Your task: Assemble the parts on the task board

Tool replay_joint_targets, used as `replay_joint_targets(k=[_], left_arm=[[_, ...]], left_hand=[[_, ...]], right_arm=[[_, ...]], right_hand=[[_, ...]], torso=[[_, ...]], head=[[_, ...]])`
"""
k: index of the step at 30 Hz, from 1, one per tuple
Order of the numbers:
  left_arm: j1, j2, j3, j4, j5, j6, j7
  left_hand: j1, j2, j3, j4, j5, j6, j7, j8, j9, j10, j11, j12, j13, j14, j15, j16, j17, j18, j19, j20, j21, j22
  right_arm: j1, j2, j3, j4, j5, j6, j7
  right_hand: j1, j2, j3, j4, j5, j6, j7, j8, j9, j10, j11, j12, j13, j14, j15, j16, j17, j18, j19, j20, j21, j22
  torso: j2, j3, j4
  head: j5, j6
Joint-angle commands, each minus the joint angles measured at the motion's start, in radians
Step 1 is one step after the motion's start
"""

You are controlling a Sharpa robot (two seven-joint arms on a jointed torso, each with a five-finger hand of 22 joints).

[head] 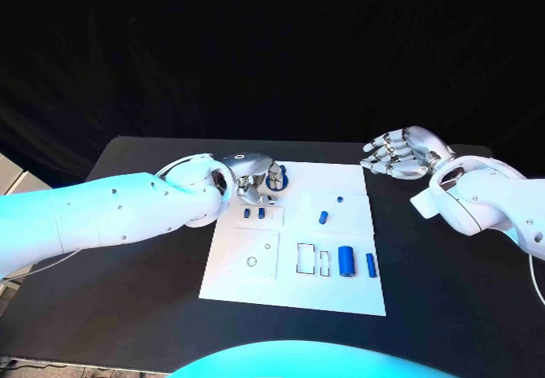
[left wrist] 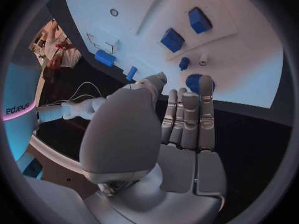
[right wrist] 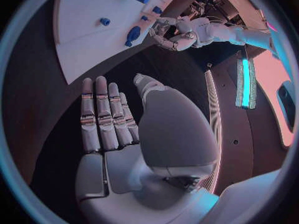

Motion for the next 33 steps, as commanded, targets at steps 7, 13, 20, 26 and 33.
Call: replay_joint_targets(k=[7,13,20,26,33], left_arm=[[0.000,0.024,-0.001,-0.021,-0.066,0.082,-0.043],[0.000,0.034,-0.001,-0.027,-0.067,0.076,-0.050],[0.000,0.038,-0.001,-0.032,-0.067,0.109,-0.061],[0.000,0.038,-0.001,-0.035,-0.067,0.130,-0.070],[0.000,0.043,-0.001,-0.038,-0.064,0.103,-0.085]], left_hand=[[-0.007,-0.001,0.021,-0.002,0.000,0.032,0.007,-0.030,-0.022,0.039,0.002,-0.037,-0.025,0.030,0.002,0.039,0.024,0.008,0.027,0.002,0.040,0.038],[-0.002,0.000,0.036,-0.006,-0.001,0.047,0.010,-0.048,-0.032,0.056,0.001,-0.062,-0.038,0.038,0.001,0.053,0.027,0.005,0.040,0.001,0.063,0.061],[0.004,0.003,0.050,-0.010,-0.001,0.059,0.009,-0.056,-0.036,0.070,0.000,-0.075,-0.045,0.046,-0.001,0.063,0.035,0.002,0.049,0.000,0.080,0.076],[0.012,0.006,0.075,-0.021,-0.001,0.084,0.005,-0.064,-0.040,0.097,-0.005,-0.092,-0.053,0.054,-0.005,0.077,0.040,0.000,0.054,-0.003,0.098,0.094],[0.017,0.006,0.110,-0.039,-0.002,0.096,0.011,-0.079,-0.045,0.122,-0.010,-0.110,-0.057,0.077,-0.010,0.105,0.070,-0.007,0.077,-0.008,0.143,0.137]], right_arm=[[-0.001,0.003,0.000,0.000,-0.001,0.010,0.013],[-0.001,0.003,0.000,0.000,-0.001,0.010,0.012],[-0.001,0.003,0.000,0.001,-0.001,0.011,0.012],[-0.001,0.004,0.000,0.001,-0.001,0.010,0.012],[-0.001,0.005,0.000,0.002,-0.001,0.011,0.013]], right_hand=[[0.006,0.002,-0.003,-0.001,0.005,0.004,0.028,-0.006,-0.001,0.006,-0.001,-0.003,-0.001,-0.003,0.001,-0.004,-0.001,0.012,-0.005,0.001,-0.002,-0.002],[0.008,0.002,-0.002,-0.002,0.005,0.004,0.029,-0.006,-0.002,0.007,-0.001,-0.004,-0.002,-0.002,0.001,-0.005,-0.002,0.013,-0.005,0.001,-0.002,-0.004],[0.008,0.002,-0.002,-0.002,0.005,0.004,0.029,-0.006,-0.002,0.007,-0.001,-0.004,-0.002,-0.002,0.001,-0.005,-0.002,0.013,-0.005,0.001,-0.002,-0.004],[0.008,0.002,-0.002,-0.002,0.005,0.004,0.029,-0.006,-0.002,0.007,-0.001,-0.004,-0.002,-0.002,0.001,-0.005,-0.002,0.013,-0.005,0.001,-0.002,-0.004],[0.008,0.002,-0.002,-0.002,0.005,0.004,0.029,-0.006,-0.002,0.007,-0.001,-0.004,-0.002,-0.002,0.001,-0.005,-0.002,0.013,-0.005,0.001,-0.002,-0.004]], torso=[[0.000,-0.0002,-0.0008],[0.001,0.0002,-0.0013],[0.000,0.0011,-0.0004],[0.000,0.0016,0.0006],[0.000,0.0003,-0.0003]], head=[[0.000,0.002],[-0.002,0.001],[-0.003,-0.004],[-0.002,-0.005],[-0.002,-0.006]])
